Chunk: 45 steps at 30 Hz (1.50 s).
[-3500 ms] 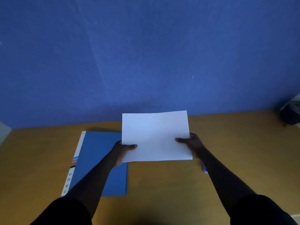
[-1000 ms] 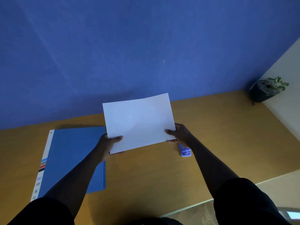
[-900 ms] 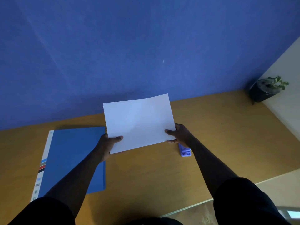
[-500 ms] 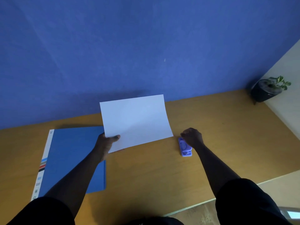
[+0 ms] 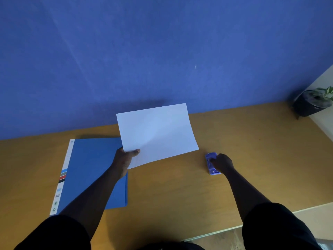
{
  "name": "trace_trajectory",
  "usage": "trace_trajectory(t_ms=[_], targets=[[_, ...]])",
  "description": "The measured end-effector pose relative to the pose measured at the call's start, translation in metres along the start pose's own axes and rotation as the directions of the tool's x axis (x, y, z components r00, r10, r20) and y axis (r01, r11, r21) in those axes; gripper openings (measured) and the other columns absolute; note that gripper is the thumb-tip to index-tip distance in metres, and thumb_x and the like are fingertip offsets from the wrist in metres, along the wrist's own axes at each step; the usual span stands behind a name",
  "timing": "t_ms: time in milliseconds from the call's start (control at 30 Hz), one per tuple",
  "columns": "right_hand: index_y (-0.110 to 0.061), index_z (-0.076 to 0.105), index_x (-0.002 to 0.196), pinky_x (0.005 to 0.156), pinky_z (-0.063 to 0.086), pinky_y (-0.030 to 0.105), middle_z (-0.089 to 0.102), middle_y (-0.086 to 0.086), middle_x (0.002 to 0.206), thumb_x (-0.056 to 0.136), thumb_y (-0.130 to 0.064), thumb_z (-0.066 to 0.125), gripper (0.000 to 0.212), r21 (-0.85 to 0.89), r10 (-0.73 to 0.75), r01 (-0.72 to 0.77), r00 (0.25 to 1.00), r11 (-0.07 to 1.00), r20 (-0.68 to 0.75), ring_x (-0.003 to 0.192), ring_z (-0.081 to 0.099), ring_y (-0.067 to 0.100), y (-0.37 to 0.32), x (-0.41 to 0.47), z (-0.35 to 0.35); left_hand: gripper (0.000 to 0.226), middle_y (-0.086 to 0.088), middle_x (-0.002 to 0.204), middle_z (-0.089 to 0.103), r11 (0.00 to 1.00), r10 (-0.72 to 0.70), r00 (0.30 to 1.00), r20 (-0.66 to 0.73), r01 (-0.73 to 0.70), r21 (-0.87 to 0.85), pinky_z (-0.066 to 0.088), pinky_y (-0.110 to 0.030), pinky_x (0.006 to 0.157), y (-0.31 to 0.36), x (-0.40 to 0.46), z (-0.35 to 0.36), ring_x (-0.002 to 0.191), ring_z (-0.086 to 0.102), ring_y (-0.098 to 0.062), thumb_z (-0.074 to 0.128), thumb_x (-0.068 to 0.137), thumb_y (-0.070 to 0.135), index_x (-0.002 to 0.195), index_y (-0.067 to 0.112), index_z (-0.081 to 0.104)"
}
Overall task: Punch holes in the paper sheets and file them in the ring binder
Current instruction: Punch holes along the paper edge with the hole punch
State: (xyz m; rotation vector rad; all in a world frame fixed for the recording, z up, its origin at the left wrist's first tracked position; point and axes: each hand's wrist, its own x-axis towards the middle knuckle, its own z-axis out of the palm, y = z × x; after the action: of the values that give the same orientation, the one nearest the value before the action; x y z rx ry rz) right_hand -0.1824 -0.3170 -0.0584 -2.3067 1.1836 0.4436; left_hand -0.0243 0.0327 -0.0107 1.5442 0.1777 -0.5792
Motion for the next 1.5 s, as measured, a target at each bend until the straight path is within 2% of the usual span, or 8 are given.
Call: trace_trajectory(t_ms=[100, 167, 267, 333, 500, 733, 1233, 1500], targets=[[-0.005, 0.059, 0.094, 0.06, 0.038, 0.026, 0.059, 0.006, 0.078, 0.093, -0.027, 0.056, 0.022, 0.076, -0.068, 0.067, 0.998, 0.995, 0.01, 0.075, 0.055, 0.024, -0.009, -0.013, 0.006, 0.033, -0.01, 0.113, 0.069, 1.0, 0.009, 1.0, 0.0, -0.009, -0.005, 0.049, -0.055, 0.097, -0.001, -0.003, -0.005, 0.108, 0.063, -0.034, 0.072, 0.08, 0.001, 0.109, 0.016, 0.067], [-0.008, 0.059, 0.095, 0.069, 0.046, 0.031, 0.062, 0.012, 0.09, 0.089, -0.023, 0.063, 0.017, 0.336, -0.048, 0.044, 0.999, 0.941, 0.002, 0.08, 0.059, 0.027, -0.016, -0.022, 0.014, 0.031, -0.008, 0.11, 0.07, 1.0, 0.017, 1.0, -0.004, -0.017, -0.015, 0.05, -0.054, 0.096, -0.001, -0.007, -0.009, 0.106, 0.063, -0.032, 0.072, 0.081, 0.002, 0.105, 0.019, 0.068], [-0.005, 0.052, 0.109, 0.065, 0.057, 0.038, 0.063, 0.017, 0.099, 0.085, -0.017, 0.071, 0.033, 0.778, 0.013, -0.135, 0.987, 0.614, 0.161, 0.081, 0.066, 0.03, -0.033, -0.039, 0.023, 0.029, -0.006, 0.107, 0.07, 0.999, 0.025, 0.999, -0.033, -0.026, -0.029, 0.051, -0.05, 0.094, 0.002, -0.011, -0.014, 0.104, 0.064, -0.031, 0.072, 0.081, 0.003, 0.106, 0.018, 0.067], [0.008, 0.054, 0.111, 0.066, 0.055, 0.037, 0.062, 0.019, 0.096, 0.087, -0.011, 0.067, 0.033, 0.858, -0.053, -0.202, 0.965, 0.472, 0.256, 0.081, 0.065, 0.032, -0.047, -0.055, 0.026, 0.029, -0.004, 0.105, 0.07, 0.999, 0.028, 0.998, -0.049, -0.03, -0.04, 0.052, -0.049, 0.093, 0.004, -0.012, -0.018, 0.101, 0.064, -0.028, 0.073, 0.081, 0.005, 0.106, 0.018, 0.067], [0.004, 0.057, 0.115, 0.084, 0.055, 0.046, 0.064, 0.023, 0.114, 0.092, -0.005, 0.059, 0.025, 0.93, -0.239, -0.322, 0.903, 0.177, 0.357, 0.102, 0.065, 0.036, -0.085, -0.096, 0.032, 0.024, 0.001, 0.098, 0.071, 0.996, 0.04, 0.996, -0.08, -0.046, -0.077, 0.055, -0.047, 0.087, 0.008, -0.015, -0.028, 0.092, 0.066, -0.022, 0.074, 0.081, 0.006, 0.096, 0.023, 0.068], [0.002, 0.055, 0.121, 0.089, 0.054, 0.049, 0.065, 0.023, 0.119, 0.091, -0.006, 0.06, 0.032, 0.934, -0.299, -0.335, 0.885, 0.121, 0.356, 0.104, 0.066, 0.034, -0.123, -0.13, 0.05, 0.025, 0.003, 0.094, 0.069, 0.99, 0.08, 0.991, -0.11, -0.092, -0.109, 0.048, -0.026, 0.071, 0.015, -0.021, -0.037, 0.085, 0.064, -0.013, 0.072, 0.082, 0.004, 0.104, 0.015, 0.066], [0.001, 0.055, 0.122, 0.093, 0.053, 0.047, 0.068, 0.02, 0.112, 0.091, -0.004, 0.062, 0.032, 0.945, -0.306, -0.308, 0.915, -0.112, 0.262, 0.099, 0.069, 0.031, -0.164, -0.164, 0.065, 0.023, -0.003, 0.102, 0.07, 0.986, 0.112, 0.988, -0.103, -0.123, -0.11, 0.051, -0.034, 0.081, 0.012, -0.028, -0.047, 0.091, 0.065, -0.021, 0.073, 0.082, 0.005, 0.101, 0.018, 0.068], [0.002, 0.052, 0.129, 0.089, 0.055, 0.046, 0.066, 0.022, 0.12, 0.09, -0.008, 0.066, 0.042, 0.955, -0.286, -0.293, 0.92, -0.052, 0.267, 0.105, 0.068, 0.033, -0.167, -0.172, 0.062, 0.023, 0.002, 0.095, 0.07, 0.987, 0.119, 0.988, -0.093, -0.128, -0.094, 0.049, -0.031, 0.078, 0.012, -0.032, -0.044, 0.085, 0.064, -0.016, 0.073, 0.082, 0.006, 0.102, 0.016, 0.068]])
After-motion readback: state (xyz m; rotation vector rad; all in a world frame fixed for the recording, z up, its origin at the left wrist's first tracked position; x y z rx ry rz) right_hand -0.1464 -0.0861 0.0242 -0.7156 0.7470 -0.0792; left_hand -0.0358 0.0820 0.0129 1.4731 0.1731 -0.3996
